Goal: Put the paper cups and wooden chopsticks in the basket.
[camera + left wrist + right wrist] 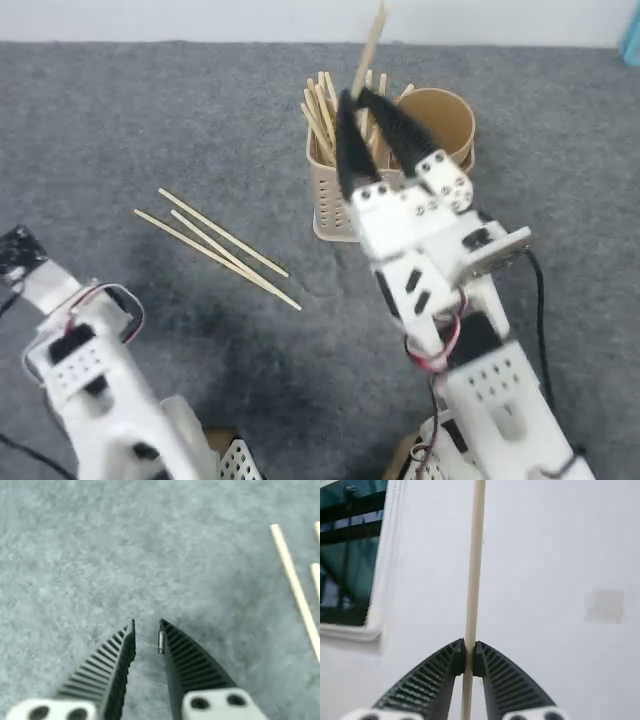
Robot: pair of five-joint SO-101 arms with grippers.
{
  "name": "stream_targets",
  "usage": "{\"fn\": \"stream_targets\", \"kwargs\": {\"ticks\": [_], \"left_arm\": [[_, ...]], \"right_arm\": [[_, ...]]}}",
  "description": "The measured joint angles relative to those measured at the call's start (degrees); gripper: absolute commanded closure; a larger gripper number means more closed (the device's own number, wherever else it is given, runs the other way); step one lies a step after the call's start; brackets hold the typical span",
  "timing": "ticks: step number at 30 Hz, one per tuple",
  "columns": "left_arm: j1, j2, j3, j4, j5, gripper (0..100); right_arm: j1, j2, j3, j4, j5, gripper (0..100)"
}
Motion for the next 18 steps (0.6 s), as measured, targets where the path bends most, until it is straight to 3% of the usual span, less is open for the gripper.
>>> {"fn": "stream_targets", "kwargs": {"ticks": [6,16,18], "left_arm": [[2.2,-13.89,7.65,0.0,-3.34,93],[2.46,-33.93,15.3,1.93,-4.04,92],[2.46,-36.13,15.91,2.99,-4.04,92]], "right_arm": [[5.63,16.35,-3.25,-9.05,0.0,99.1],[5.63,39.74,-5.1,-20.13,0.0,98.9],[5.63,42.11,-5.01,-20.4,0.0,94.4]]}}
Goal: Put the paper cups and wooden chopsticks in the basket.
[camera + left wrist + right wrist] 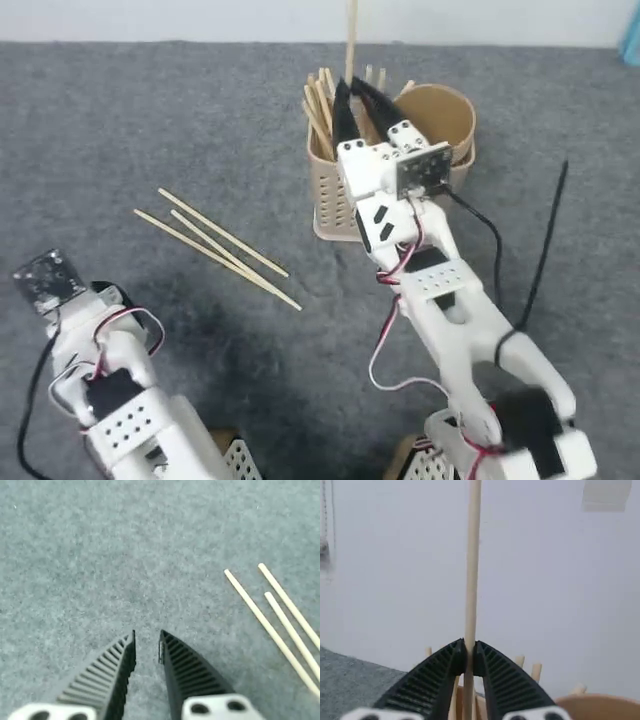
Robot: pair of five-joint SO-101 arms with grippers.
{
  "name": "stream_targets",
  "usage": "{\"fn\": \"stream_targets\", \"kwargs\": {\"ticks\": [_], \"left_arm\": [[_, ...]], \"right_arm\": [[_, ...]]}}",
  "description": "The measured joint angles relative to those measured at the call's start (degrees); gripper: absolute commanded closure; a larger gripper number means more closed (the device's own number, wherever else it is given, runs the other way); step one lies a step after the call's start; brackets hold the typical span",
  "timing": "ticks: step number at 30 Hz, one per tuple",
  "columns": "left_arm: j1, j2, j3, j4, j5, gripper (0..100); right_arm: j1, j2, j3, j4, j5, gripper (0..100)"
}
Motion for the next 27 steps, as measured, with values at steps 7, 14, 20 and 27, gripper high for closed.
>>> {"fn": "stream_targets", "kwargs": {"ticks": [7,14,20,27], "left_arm": [[1.67,-1.58,0.44,0.35,-0.18,92],[1.76,-1.58,0.44,0.44,-0.18,92],[1.67,-1.58,0.0,5.71,-0.18,92],[1.58,-1.58,-0.09,6.24,-0.18,87]], "right_arm": [[-0.35,0.0,0.18,2.02,0.0,82.0],[-1.05,-10.81,-2.64,22.07,-6.15,83.7],[-3.87,-25.67,-12.66,47.12,-13.36,83.9],[-14.77,-32.26,-22.68,76.13,-13.89,83.9]]}}
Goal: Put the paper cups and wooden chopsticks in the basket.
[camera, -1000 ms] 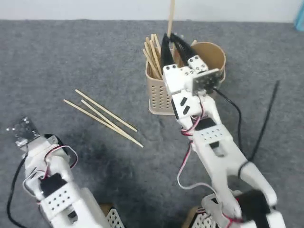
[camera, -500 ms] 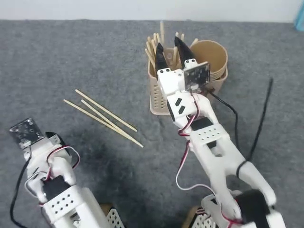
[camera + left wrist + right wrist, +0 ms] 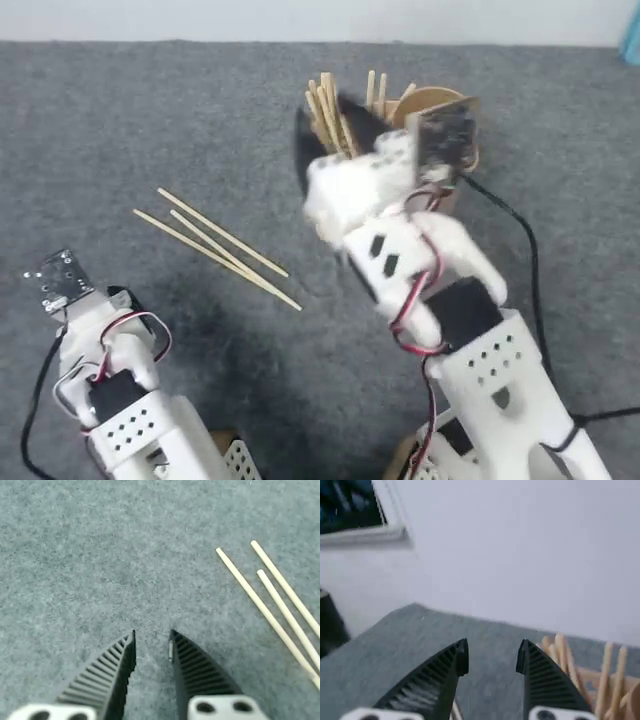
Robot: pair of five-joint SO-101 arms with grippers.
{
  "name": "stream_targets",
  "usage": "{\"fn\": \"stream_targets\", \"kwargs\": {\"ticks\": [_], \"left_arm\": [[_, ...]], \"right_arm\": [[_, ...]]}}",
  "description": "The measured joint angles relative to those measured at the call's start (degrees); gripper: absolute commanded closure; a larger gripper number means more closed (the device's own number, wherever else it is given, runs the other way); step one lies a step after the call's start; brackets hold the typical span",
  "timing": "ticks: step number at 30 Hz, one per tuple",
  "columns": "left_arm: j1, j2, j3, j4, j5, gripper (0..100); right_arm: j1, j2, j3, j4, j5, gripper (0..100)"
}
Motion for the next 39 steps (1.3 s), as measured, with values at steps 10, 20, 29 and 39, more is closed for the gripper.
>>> {"fn": "stream_targets", "kwargs": {"ticks": [10,20,29,39], "left_arm": [[-1.49,9.49,-4.92,-1.41,0.88,87],[-11.08,45.01,-18.9,-14.86,8.18,87],[-14.33,60.84,-28.4,-15.47,15.82,87],[-15.12,66.11,-31.74,-15.47,17.58,87]], "right_arm": [[-13.19,12.22,-1.23,20.4,8.26,83.9],[-18.73,32.18,-1.23,19.16,10.37,83.9],[-18.64,50.29,-6.15,6.07,10.64,84.0],[-16.44,71.03,-24.0,6.07,10.64,84.0]]}}
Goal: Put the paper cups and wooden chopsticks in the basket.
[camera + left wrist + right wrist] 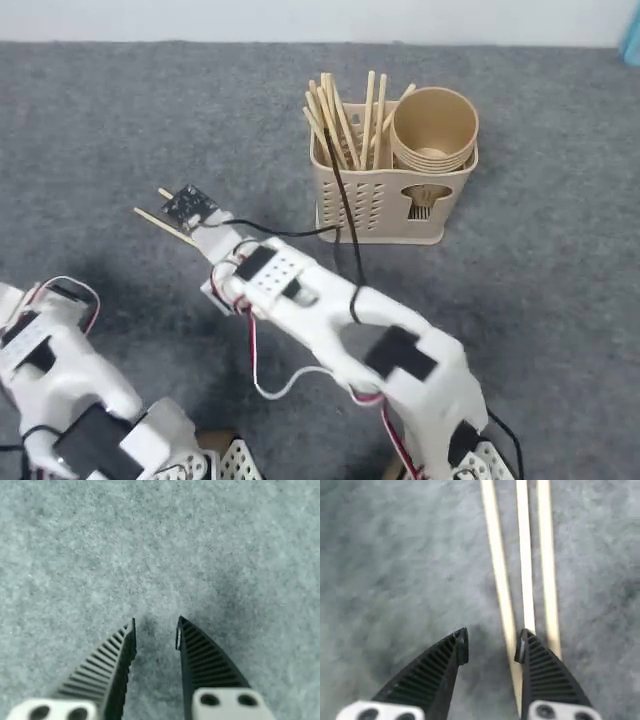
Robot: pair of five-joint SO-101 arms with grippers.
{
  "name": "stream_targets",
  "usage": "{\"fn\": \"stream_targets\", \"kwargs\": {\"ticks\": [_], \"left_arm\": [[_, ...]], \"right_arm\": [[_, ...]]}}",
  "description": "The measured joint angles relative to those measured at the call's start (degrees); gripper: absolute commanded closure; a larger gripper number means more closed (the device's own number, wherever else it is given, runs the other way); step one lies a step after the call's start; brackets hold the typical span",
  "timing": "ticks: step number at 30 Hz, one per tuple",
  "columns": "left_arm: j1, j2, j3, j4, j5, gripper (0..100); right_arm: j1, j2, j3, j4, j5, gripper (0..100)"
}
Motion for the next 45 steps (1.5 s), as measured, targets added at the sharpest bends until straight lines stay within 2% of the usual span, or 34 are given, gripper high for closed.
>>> {"fn": "stream_targets", "kwargs": {"ticks": [6,10,12,20,26,32,37,40,45], "left_arm": [[0.0,0.0,0.0,0.0,0.09,87],[0.0,0.0,0.0,0.0,0.09,87],[0.0,0.0,0.0,0.0,0.09,87],[0.0,0.0,0.0,0.0,0.09,87],[0.0,0.0,0.0,0.0,0.09,87],[0.0,0.0,0.0,0.0,0.09,87],[0.0,0.0,0.0,0.0,0.09,87],[0.0,0.0,0.0,0.0,0.09,87],[0.0,0.0,0.0,0.0,0.09,87]], "right_arm": [[2.55,7.3,-9.05,0.62,0.0,85.3],[2.99,8.79,-11.78,3.43,0.09,99.8],[3.6,8.79,-12.31,5.1,0.09,97.1],[4.31,8.18,-13.36,13.1,0.09,99.1],[4.22,2.46,-13.1,24.62,0.09,99.1],[2.64,-4.66,-12.84,39.3,7.3,99.0],[2.11,-12.75,-5.71,48.18,10.99,99.0],[2.11,-20.57,3.08,47.65,11.34,99.0],[3.08,-38.68,20.92,40.97,11.34,99.1]]}}
